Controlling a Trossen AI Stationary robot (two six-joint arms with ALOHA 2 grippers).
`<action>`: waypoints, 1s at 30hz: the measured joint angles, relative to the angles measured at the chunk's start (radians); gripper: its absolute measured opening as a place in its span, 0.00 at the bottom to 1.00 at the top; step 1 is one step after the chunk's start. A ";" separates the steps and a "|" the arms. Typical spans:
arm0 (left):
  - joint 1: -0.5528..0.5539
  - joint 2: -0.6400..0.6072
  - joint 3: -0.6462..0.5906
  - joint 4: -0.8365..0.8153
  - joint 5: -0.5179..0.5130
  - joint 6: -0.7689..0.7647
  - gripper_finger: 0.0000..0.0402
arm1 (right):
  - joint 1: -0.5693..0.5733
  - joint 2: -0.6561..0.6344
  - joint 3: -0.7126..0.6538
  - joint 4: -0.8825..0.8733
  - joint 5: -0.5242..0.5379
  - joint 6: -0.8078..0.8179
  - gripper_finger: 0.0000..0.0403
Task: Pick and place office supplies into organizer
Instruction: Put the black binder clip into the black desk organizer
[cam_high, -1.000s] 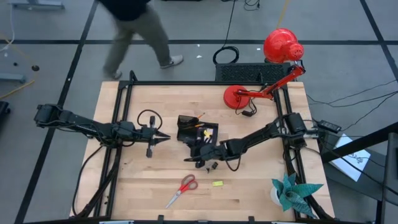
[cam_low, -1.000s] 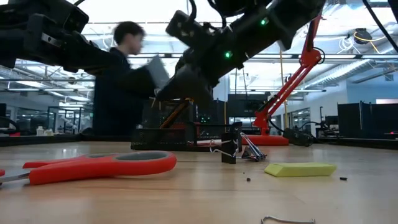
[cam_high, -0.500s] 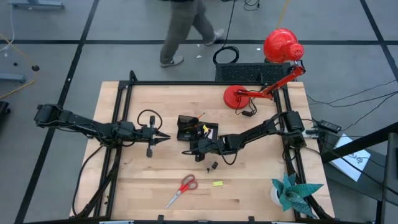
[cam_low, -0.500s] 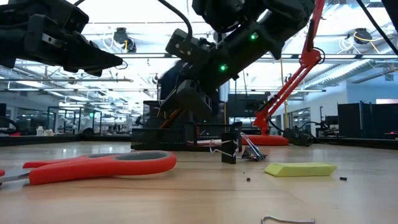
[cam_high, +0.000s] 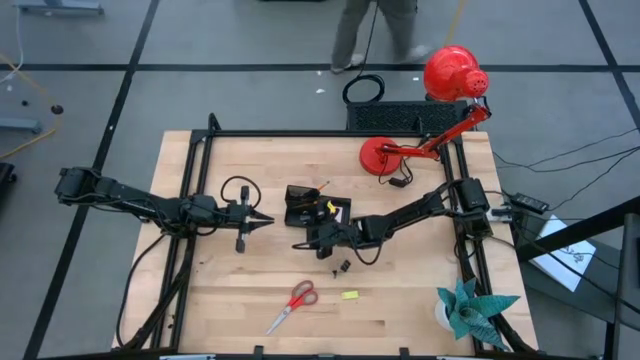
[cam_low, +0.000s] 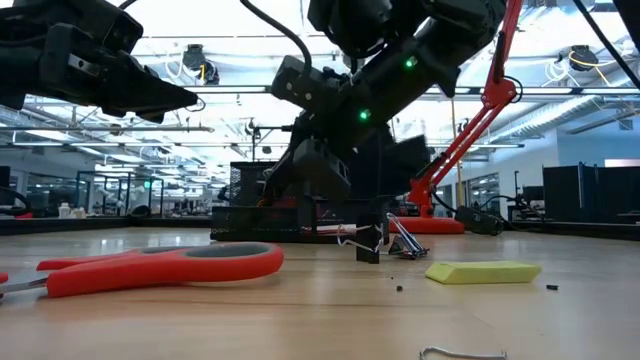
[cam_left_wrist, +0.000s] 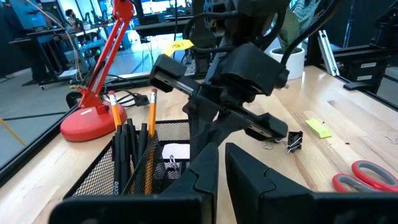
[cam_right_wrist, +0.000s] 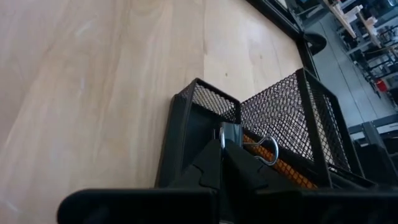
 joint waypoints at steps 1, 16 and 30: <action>0.000 0.000 0.000 0.000 0.000 0.000 0.09 | -0.002 0.000 0.000 -0.005 -0.002 0.000 0.00; 0.000 0.000 0.000 -0.006 -0.001 0.008 0.09 | -0.008 0.073 0.004 0.028 0.051 -0.005 0.00; 0.000 0.000 0.000 -0.018 -0.001 0.018 0.09 | -0.007 0.073 0.002 0.039 0.060 0.023 0.27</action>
